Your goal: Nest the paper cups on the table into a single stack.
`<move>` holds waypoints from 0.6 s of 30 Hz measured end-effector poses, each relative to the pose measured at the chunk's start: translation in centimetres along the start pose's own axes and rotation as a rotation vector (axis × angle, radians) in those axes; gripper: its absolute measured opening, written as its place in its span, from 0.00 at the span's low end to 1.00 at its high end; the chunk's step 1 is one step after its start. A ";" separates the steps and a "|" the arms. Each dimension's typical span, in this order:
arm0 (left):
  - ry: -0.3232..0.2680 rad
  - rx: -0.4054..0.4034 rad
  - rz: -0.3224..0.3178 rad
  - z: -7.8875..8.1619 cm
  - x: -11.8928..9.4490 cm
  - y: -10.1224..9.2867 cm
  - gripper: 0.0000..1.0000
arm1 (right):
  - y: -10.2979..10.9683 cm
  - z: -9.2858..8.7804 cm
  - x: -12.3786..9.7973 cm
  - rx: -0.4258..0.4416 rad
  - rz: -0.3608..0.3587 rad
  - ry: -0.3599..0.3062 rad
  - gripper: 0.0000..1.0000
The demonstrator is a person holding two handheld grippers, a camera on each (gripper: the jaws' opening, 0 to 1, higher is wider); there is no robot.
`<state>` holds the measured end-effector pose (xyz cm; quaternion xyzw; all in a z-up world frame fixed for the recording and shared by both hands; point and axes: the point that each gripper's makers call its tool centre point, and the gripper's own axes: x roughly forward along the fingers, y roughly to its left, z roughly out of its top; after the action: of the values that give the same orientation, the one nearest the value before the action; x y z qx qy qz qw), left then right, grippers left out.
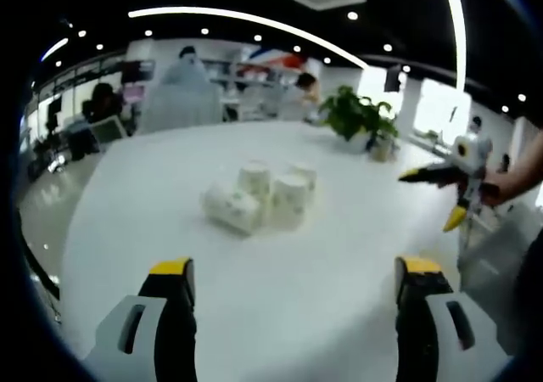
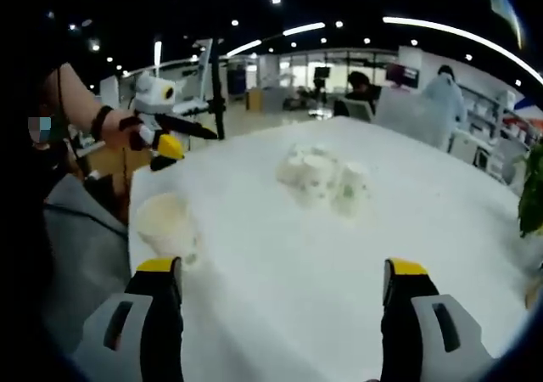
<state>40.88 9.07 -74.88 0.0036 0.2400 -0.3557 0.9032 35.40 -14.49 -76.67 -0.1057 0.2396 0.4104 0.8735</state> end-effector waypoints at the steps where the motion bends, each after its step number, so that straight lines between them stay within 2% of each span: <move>1: -0.003 0.000 0.001 0.3 0.2 0.4 0.97 | -0.2 -0.2 0.2 0.001 -0.003 0.004 0.97; 3: -0.009 -0.001 0.006 0.9 0.7 1.2 0.97 | -0.4 -0.5 0.6 0.012 0.001 0.009 0.97; 6: 0.003 0.016 0.020 1.2 1.2 2.1 0.97 | -0.2 -0.6 1.1 -0.032 0.016 0.017 0.97; 10: 0.007 0.023 0.021 1.7 2.0 2.9 0.97 | -0.2 -0.8 1.8 -0.026 0.030 0.012 0.97; 18: 0.043 0.066 -0.017 2.2 4.3 3.9 0.97 | -0.4 -1.4 2.4 0.011 0.027 -0.001 0.97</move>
<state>47.03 8.82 -75.43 0.0390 0.2476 -0.3707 0.8943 36.56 -13.75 -79.09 -0.0972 0.2427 0.4208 0.8687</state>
